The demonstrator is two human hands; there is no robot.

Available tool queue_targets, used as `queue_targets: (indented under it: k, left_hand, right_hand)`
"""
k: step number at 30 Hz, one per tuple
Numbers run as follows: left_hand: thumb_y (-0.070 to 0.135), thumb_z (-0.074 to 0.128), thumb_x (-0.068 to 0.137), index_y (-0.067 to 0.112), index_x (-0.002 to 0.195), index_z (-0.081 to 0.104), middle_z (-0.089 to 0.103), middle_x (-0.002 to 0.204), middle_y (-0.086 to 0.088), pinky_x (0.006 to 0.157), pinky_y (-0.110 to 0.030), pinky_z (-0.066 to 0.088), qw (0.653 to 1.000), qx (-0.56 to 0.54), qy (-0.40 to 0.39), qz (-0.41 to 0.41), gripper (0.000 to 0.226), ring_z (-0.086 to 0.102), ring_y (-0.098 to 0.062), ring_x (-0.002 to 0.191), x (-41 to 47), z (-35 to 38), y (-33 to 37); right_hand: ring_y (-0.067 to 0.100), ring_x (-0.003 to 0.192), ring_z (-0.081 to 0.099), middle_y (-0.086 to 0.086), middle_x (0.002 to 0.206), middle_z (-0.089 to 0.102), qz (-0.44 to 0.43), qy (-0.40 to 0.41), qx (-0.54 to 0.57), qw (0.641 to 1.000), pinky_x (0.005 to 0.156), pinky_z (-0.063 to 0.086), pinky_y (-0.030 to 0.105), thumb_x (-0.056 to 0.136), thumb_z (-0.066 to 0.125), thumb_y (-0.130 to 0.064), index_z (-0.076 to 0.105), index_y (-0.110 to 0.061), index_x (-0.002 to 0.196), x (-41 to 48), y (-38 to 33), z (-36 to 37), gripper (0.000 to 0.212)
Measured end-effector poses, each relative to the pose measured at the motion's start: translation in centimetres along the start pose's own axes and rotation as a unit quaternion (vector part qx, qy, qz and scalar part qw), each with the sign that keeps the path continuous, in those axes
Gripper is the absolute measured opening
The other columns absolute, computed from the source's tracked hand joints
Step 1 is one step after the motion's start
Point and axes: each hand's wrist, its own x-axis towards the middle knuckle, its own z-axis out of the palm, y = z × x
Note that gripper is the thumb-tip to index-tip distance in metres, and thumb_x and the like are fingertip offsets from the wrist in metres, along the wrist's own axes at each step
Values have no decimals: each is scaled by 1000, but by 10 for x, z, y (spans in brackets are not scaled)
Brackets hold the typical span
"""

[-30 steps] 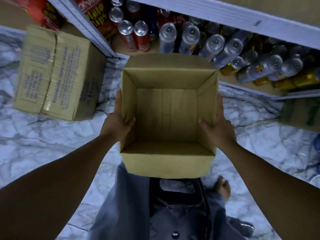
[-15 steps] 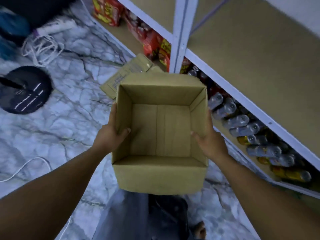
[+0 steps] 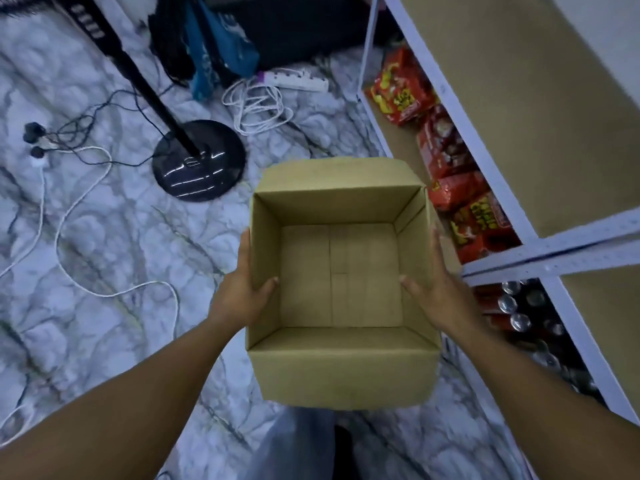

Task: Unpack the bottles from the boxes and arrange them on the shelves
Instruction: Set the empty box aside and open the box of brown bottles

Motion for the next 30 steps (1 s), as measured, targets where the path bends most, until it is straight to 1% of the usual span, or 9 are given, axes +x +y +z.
queue_targets:
  k: [3, 7, 11, 15, 20, 22, 25, 26, 30]
  left_hand:
    - [39, 66, 96, 50, 153, -19, 70, 121, -4, 72, -38, 55, 1000, 6, 10, -24, 103, 70, -31, 88, 39, -24, -28]
    - [42, 65, 95, 55, 150, -21, 71, 116, -5, 71, -39, 55, 997, -2, 36, -68, 103, 70, -31, 86, 80, -44, -67]
    - [42, 66, 94, 62, 145, -23, 67, 128, -8, 79, -42, 55, 993, -17, 57, -98, 105, 68, -37, 102, 113, -55, -105]
    - [39, 66, 95, 56, 149, -20, 67, 128, -10, 80, -45, 56, 991, -14, 77, -112, 104, 68, -39, 101, 147, -59, -141]
    - [38, 67, 95, 55, 151, -20, 67, 126, -15, 77, -43, 55, 987, -18, 78, -142, 104, 68, -39, 97, 199, -51, -184]
    - [39, 66, 96, 55, 150, -20, 66, 128, -15, 79, -45, 56, 986, -25, 75, -145, 103, 68, -38, 99, 225, -43, -200]
    - [36, 66, 96, 54, 152, -19, 64, 130, -14, 84, -48, 57, 986, -37, 70, -146, 104, 67, -37, 102, 264, -28, -222]
    - [35, 66, 96, 52, 153, -19, 64, 132, -13, 86, -48, 56, 985, -40, 68, -150, 104, 67, -36, 104, 277, -24, -230]
    - [33, 67, 96, 51, 154, -18, 61, 136, -12, 91, -47, 54, 985, -42, 57, -158, 104, 66, -37, 109, 321, -11, -262]
  right_hand:
    - [37, 80, 67, 24, 118, 68, 2, -14, -10, 1000, 60, 47, 34, 96, 59, -54, -30, -53, 147, 50, -41, 16, 103]
    - [22, 49, 49, 20, 91, 68, -15, -41, -18, 999, 46, 33, 28, 96, 59, -55, -31, -54, 146, 108, -85, 44, 103]
    - [25, 51, 53, 21, 103, 69, -44, -55, -23, 997, 46, 35, 28, 96, 59, -53, -27, -52, 150, 159, -122, 73, 101]
    - [31, 51, 58, 27, 128, 61, -91, -67, -11, 994, 52, 54, 41, 97, 60, -50, -26, -53, 149, 207, -148, 108, 101]
    - [27, 56, 59, 22, 109, 69, -113, -75, -16, 991, 57, 55, 38, 96, 62, -51, -25, -54, 149, 270, -164, 156, 102]
    - [33, 71, 66, 24, 110, 68, -116, -78, -9, 990, 65, 58, 43, 96, 63, -48, -23, -53, 150, 297, -166, 175, 101]
    - [43, 103, 63, 30, 133, 56, -120, -86, -1, 989, 84, 57, 51, 97, 63, -44, -22, -51, 150, 334, -170, 202, 100]
    - [42, 102, 64, 29, 134, 56, -118, -90, -8, 989, 83, 57, 49, 98, 62, -45, -22, -49, 151, 346, -170, 212, 99]
    - [25, 65, 63, 22, 122, 66, -104, -108, -29, 988, 60, 55, 35, 97, 59, -50, -26, -50, 151, 392, -166, 256, 100]
